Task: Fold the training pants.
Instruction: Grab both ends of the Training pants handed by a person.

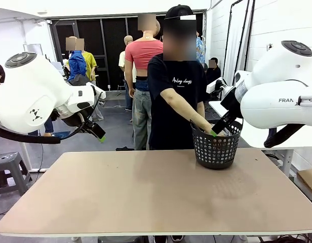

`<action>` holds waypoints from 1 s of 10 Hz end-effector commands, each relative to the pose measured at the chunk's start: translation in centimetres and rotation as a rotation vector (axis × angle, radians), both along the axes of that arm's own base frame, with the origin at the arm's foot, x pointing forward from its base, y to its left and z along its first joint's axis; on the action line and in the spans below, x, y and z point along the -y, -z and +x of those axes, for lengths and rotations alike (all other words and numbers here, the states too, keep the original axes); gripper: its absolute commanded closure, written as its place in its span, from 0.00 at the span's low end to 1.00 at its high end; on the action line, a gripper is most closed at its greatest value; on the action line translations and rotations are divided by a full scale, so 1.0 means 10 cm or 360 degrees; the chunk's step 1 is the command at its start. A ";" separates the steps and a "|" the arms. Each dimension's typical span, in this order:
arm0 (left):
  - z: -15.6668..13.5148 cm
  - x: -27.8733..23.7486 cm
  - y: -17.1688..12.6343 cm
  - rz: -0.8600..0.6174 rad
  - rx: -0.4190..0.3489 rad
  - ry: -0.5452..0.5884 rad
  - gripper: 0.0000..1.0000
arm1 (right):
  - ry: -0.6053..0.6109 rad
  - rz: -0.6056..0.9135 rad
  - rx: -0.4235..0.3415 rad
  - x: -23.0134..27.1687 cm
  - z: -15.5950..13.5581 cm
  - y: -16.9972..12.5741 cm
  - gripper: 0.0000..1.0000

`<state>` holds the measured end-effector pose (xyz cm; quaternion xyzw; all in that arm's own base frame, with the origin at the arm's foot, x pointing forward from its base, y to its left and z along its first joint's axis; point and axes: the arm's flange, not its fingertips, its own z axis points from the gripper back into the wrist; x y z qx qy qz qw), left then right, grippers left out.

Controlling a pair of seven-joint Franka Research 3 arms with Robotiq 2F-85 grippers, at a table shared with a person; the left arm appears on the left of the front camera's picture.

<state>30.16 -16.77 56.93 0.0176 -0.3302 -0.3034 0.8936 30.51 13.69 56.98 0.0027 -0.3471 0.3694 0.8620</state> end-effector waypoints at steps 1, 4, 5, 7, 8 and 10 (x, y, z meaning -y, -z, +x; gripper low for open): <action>0.00 -0.01 0.00 0.0013 0.0004 0.0010 0.00 | -0.0002 0.0005 -0.0007 0.00 0.00 0.00 0.00; 0.00 -0.01 0.00 0.0013 0.0004 0.0010 0.00 | -0.0002 0.0005 -0.0007 0.00 0.00 0.00 0.00; 0.00 -0.01 0.00 0.0013 0.0004 0.0010 0.00 | -0.0002 0.0005 -0.0007 0.00 0.00 0.00 0.00; 0.00 -0.01 0.00 0.0013 0.0004 0.0010 0.00 | -0.0002 0.0005 -0.0007 0.00 0.00 0.00 0.00; 0.00 -0.01 0.00 0.0013 0.0004 0.0010 0.00 | -0.0002 0.0005 -0.0007 0.00 0.00 0.00 0.00; 0.00 -0.01 0.00 0.0013 0.0004 0.0010 0.00 | -0.0002 0.0005 -0.0007 0.00 0.00 0.00 0.00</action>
